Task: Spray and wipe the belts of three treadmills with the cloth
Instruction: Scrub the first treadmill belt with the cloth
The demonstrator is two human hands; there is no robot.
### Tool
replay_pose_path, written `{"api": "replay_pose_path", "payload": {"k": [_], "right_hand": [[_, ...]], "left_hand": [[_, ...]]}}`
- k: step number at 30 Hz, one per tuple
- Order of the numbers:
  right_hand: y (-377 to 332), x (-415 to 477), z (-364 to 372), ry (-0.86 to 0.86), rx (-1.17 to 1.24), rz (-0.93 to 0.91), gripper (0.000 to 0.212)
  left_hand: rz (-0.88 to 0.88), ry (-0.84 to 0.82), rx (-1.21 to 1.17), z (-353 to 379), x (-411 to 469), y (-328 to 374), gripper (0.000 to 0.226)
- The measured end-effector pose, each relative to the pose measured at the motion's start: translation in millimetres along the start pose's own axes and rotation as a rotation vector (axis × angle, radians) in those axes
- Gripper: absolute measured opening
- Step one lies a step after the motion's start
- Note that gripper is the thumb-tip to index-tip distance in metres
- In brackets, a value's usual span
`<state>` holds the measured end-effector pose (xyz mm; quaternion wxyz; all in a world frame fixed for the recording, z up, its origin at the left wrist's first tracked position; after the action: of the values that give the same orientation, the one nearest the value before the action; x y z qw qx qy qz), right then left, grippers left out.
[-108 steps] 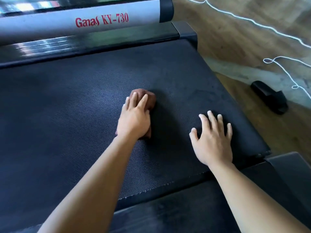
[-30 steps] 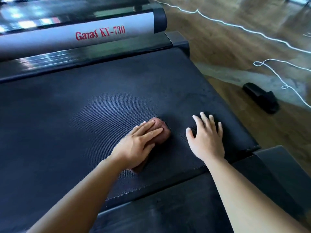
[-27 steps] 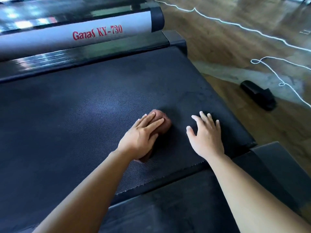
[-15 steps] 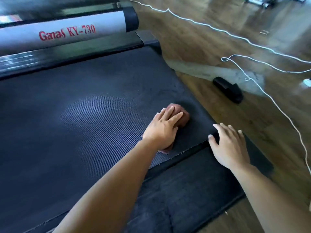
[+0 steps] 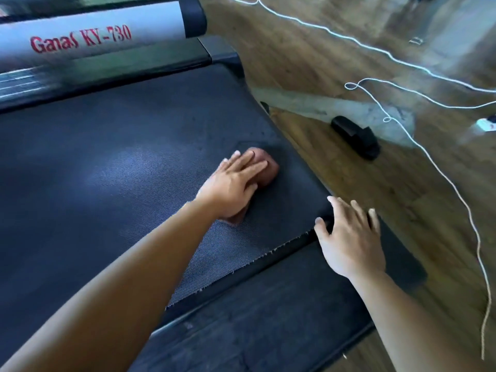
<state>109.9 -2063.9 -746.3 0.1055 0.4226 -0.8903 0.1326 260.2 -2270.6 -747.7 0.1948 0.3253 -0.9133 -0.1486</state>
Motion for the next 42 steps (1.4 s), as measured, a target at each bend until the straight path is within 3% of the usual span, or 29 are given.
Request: {"api": "replay_pose_path", "payload": {"k": [4,10,16,22,26,30,34,38,42], "right_hand": [[0,1,1,-0.019,-0.018,-0.006,0.057],[0,1,0,-0.033,-0.050,-0.013,0.058],[2,1,3,-0.020,-0.068,-0.011,0.066],[2,1,5,-0.021,-0.086,-0.023,0.070],[1,1,3,-0.024,-0.086,-0.011,0.068],[1,1,2,-0.037,-0.084,-0.016,0.061],[0,2,1,-0.052,-0.084,-0.008,0.061],[1,2,1,-0.023,-0.090,-0.005,0.064],[0,2,1,-0.033,-0.072,-0.007,0.062]], "left_hand": [[-0.122,0.025,0.058,14,56,6,0.058],[0.136,-0.075,-0.029,35,31,72,0.058],[0.314,-0.111,-0.048,8,-75,59,0.054],[0.085,-0.078,-0.011,-13,-47,-12,0.056],[-0.050,-0.029,0.016,0,11,1,0.059],[0.015,-0.039,-0.008,18,18,50,0.058],[0.167,-0.070,-0.035,23,-30,74,0.055],[0.225,-0.080,-0.040,9,-83,52,0.053],[0.131,-0.097,-0.046,-15,-99,6,0.055]]}}
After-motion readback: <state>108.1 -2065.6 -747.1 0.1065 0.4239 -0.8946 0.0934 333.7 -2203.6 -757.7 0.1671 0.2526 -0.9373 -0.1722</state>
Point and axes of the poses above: each hand's wrist, its own x-axis towards the middle knuckle, its own z-axis out of the palm, y = z × x, the point moved 8 cm from there along x, towards the middle knuckle, and after that the axes turned 14 degrees about y, right-handed, at the moved point
